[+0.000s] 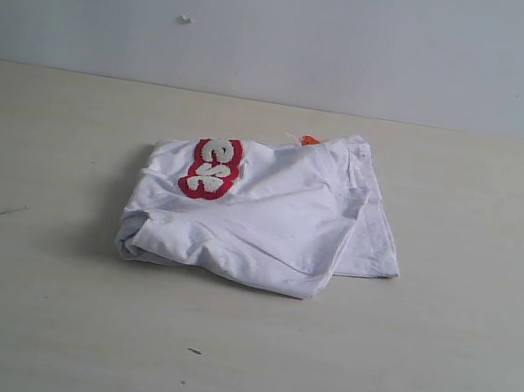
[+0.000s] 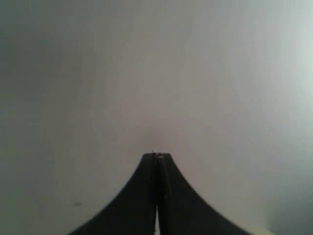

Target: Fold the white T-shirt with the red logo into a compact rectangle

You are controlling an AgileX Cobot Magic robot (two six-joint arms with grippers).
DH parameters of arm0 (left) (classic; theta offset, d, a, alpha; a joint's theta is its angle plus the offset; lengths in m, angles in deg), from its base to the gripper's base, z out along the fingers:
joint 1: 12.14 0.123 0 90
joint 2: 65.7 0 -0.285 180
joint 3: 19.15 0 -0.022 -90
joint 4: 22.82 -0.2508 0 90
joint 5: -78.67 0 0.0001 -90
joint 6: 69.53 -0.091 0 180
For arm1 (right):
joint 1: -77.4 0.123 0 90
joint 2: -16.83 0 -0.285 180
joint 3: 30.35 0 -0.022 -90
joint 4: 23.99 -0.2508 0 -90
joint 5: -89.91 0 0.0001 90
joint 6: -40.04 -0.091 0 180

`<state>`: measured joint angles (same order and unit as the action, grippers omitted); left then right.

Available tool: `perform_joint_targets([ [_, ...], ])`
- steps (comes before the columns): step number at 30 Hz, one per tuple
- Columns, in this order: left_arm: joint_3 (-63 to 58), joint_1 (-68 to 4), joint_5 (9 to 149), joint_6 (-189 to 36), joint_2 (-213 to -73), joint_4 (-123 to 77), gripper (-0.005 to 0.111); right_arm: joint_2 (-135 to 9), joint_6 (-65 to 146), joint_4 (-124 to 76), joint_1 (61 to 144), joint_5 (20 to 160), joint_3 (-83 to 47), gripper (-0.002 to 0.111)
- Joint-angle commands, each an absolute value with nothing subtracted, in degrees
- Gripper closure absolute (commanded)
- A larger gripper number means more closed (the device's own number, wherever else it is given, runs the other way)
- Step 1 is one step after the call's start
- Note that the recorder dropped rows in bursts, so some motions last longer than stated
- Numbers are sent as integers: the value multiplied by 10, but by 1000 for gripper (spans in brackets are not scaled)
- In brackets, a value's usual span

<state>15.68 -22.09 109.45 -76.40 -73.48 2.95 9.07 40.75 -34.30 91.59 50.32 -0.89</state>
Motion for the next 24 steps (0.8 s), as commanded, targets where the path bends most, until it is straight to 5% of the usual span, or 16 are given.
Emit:
perform_joint_targets([
  [1, 196, -199, 1075, -585, -735, -104, 107, 90, 408, -344, 914, 506, -11, 108],
  [12, 338, -179, 973, -446, -735, -224, 107, 90, 408, -344, 914, 506, -11, 108],
  [24, 523, -154, 798, -542, -735, -187, 107, 90, 408, -344, 914, 506, -11, 108],
])
